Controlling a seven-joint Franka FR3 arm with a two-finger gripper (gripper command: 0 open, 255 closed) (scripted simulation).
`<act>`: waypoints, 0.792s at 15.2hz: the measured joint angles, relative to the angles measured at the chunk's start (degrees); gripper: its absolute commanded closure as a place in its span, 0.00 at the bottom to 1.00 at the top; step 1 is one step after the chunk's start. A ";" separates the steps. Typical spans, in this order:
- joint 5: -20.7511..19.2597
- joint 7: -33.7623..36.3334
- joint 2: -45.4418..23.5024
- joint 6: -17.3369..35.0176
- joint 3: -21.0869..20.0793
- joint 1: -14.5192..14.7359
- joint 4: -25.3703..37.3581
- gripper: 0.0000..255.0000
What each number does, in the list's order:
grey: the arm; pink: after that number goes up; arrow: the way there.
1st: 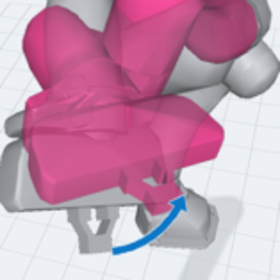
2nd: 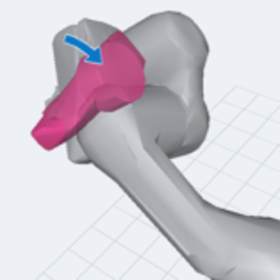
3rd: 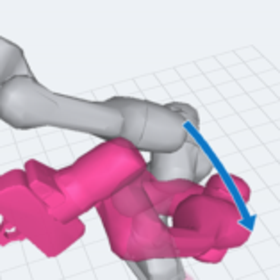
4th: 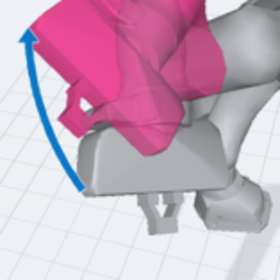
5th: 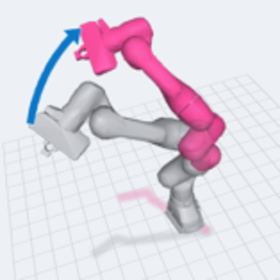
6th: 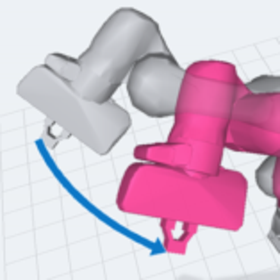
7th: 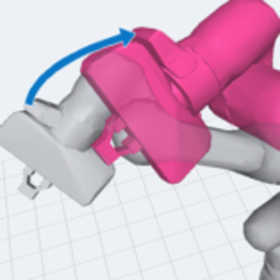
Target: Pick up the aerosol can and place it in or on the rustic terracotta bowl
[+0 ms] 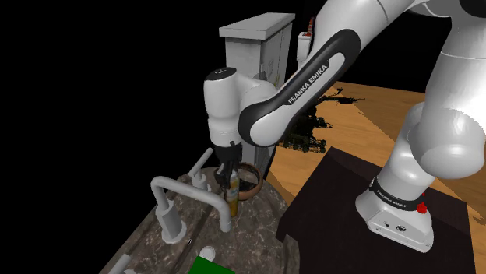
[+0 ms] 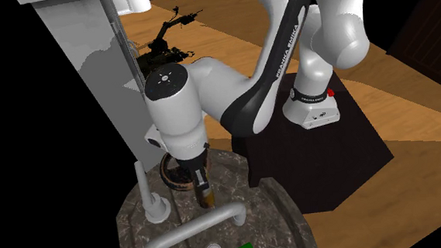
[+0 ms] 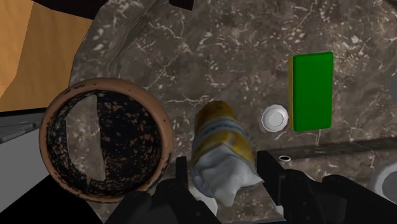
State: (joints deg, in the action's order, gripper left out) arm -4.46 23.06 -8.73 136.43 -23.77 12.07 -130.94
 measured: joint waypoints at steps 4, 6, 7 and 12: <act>1.61 -1.14 2.57 -3.09 -0.36 -0.29 0.77 1.00; 2.25 -1.69 3.63 -4.53 -0.41 -0.44 1.26 1.00; 2.46 -1.75 3.98 -5.28 -0.47 -0.42 1.68 1.00; 3.96 -2.82 6.68 -8.96 -0.59 -0.59 2.91 1.00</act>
State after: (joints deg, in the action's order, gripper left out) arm -0.51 20.24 -2.05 127.47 -24.36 11.48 -128.03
